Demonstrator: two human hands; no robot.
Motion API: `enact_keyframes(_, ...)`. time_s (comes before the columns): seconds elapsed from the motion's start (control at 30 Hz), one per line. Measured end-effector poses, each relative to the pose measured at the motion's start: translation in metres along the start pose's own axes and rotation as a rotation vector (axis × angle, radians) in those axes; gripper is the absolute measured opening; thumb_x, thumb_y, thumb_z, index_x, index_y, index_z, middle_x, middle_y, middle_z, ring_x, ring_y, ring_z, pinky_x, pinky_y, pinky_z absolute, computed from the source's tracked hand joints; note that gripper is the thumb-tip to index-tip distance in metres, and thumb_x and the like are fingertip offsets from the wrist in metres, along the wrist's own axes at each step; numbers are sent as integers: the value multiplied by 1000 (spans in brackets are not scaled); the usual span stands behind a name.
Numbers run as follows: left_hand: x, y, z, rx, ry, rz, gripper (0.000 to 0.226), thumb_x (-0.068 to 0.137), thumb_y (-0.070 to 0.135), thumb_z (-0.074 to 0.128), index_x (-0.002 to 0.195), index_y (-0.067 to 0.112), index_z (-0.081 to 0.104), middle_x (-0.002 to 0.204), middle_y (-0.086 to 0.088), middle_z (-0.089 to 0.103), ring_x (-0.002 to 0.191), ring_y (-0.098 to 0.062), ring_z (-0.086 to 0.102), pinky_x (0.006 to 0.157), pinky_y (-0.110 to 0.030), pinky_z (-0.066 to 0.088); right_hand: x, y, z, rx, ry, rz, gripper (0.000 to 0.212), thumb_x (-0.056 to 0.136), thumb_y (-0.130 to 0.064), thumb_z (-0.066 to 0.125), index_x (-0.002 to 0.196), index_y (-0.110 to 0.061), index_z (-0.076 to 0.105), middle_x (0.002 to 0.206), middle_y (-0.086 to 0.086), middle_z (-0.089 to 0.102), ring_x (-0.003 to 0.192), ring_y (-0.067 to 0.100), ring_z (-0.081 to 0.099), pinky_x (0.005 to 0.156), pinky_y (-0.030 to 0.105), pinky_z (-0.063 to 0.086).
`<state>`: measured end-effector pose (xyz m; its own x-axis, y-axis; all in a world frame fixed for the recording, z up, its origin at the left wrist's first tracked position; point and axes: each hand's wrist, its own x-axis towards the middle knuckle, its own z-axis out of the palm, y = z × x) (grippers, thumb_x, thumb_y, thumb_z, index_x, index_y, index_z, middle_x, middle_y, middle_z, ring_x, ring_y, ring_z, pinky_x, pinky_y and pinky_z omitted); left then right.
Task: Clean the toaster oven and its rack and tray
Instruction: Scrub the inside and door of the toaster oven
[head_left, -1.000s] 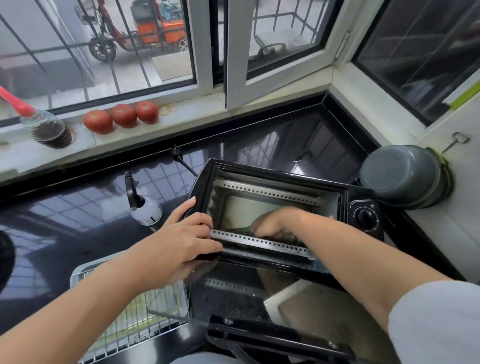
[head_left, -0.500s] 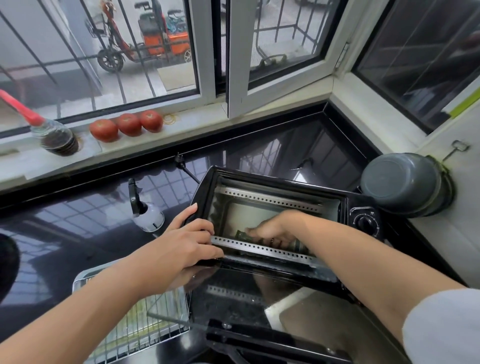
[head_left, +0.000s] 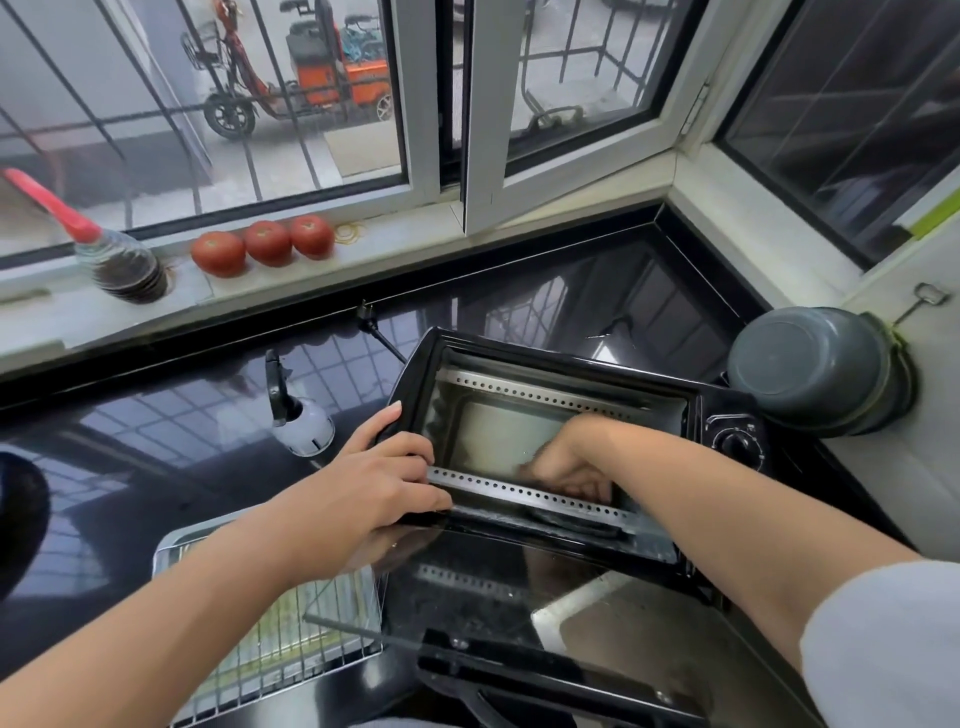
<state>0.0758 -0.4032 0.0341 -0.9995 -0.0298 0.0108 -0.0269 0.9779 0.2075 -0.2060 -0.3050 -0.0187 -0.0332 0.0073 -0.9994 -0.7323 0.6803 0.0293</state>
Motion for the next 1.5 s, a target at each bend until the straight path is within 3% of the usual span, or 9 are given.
enact_keyframes(0.23,0,-1,2,-3,17,12,38,89,32,74,121,49,64,94,24,52,128,-5,45,128,-48,0,-9,-2,-9,390,-90,-186,105,84,-85,19,155,-8,23,162,20,18,143,38,31,114,52,30)
enact_keyframes(0.4,0,-1,4,4,22,14,38,89,33,76,121,50,63,96,26,53,129,-4,45,128,-51,3,-7,5,4,32,50,34,69,104,-57,27,155,-9,25,159,17,29,142,36,35,100,45,39)
enact_keyframes(0.5,0,-1,3,21,20,7,39,89,33,76,122,49,63,95,25,51,129,-5,45,128,-51,3,-1,5,1,207,85,-93,78,95,-74,23,139,-14,45,143,16,44,135,34,39,106,46,35)
enact_keyframes(0.6,0,-2,4,12,25,5,40,89,32,76,122,49,62,96,25,52,129,-5,45,128,-51,2,5,-9,4,383,73,-252,77,95,-73,25,152,-22,36,161,11,25,148,34,21,120,50,19)
enact_keyframes(0.8,-1,0,1,26,7,9,39,90,33,74,122,50,61,94,26,48,129,-4,44,128,-51,2,-9,-16,7,150,15,-133,68,93,-54,60,149,-23,36,152,12,42,128,36,51,94,52,52)
enact_keyframes(1.07,0,0,1,15,-6,0,37,92,37,74,124,51,61,99,28,48,133,-2,42,128,-53,4,-24,-13,10,132,45,-129,63,100,-49,49,151,-15,33,147,18,44,122,35,54,79,41,53)
enact_keyframes(1.2,-1,1,-3,14,-37,-3,42,89,34,75,125,49,61,100,28,47,133,-3,42,128,-53,4,-9,-47,16,426,58,-393,53,104,-44,34,144,-12,47,150,16,45,130,29,48,114,53,35)
enact_keyframes(1.37,-2,4,-12,16,-34,17,38,91,34,65,126,46,60,100,25,49,132,-6,42,128,-52,3,-5,-62,26,277,420,-494,34,103,-32,35,120,-16,60,126,7,59,106,20,51,95,33,39)
enact_keyframes(1.5,0,4,-10,-9,-32,10,42,89,28,73,125,47,60,97,25,46,132,-6,43,128,-53,4,7,-54,13,289,290,-335,48,94,-49,43,126,-18,59,119,10,62,100,27,61,88,40,50)
